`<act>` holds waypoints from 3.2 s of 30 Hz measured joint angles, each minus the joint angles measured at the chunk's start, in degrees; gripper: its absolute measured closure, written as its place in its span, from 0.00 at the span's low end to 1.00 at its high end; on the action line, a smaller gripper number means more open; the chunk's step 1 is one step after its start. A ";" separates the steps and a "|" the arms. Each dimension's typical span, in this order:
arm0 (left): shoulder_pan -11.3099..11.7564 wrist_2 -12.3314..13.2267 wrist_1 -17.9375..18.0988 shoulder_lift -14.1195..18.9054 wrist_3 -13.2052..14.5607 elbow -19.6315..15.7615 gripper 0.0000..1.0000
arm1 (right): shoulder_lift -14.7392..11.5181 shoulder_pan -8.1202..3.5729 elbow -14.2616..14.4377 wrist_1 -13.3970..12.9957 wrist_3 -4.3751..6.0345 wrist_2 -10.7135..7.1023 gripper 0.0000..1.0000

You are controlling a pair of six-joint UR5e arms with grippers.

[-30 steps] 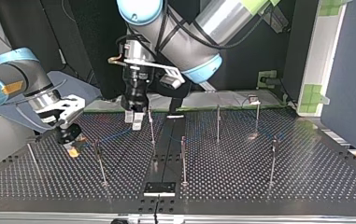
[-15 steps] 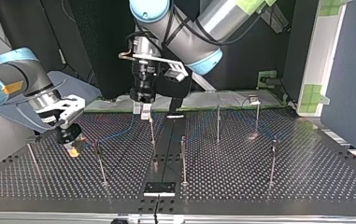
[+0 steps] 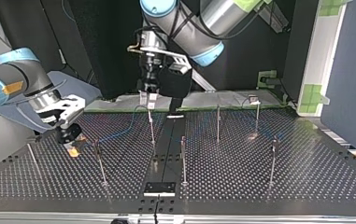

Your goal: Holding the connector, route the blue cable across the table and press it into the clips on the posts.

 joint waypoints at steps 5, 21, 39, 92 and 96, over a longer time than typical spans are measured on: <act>-0.03 0.17 2.91 0.00 1.92 -2.92 0.01 | 0.01 -0.18 0.00 -0.02 -0.05 0.06 1.00; -0.02 -0.06 11.56 0.00 3.82 -11.58 0.01 | 0.08 -0.51 -0.01 -0.03 -0.13 0.16 1.00; 0.03 -0.05 21.07 0.00 4.77 -21.08 0.01 | 0.07 -0.48 -0.01 0.06 -0.24 0.17 1.00; 0.04 -0.07 33.44 0.00 5.05 -33.46 0.01 | 0.02 -0.39 0.01 0.25 -0.34 0.59 1.00; 0.04 -0.07 33.44 0.00 5.05 -33.46 0.01 | 0.01 -0.39 0.01 0.25 -0.33 0.60 1.00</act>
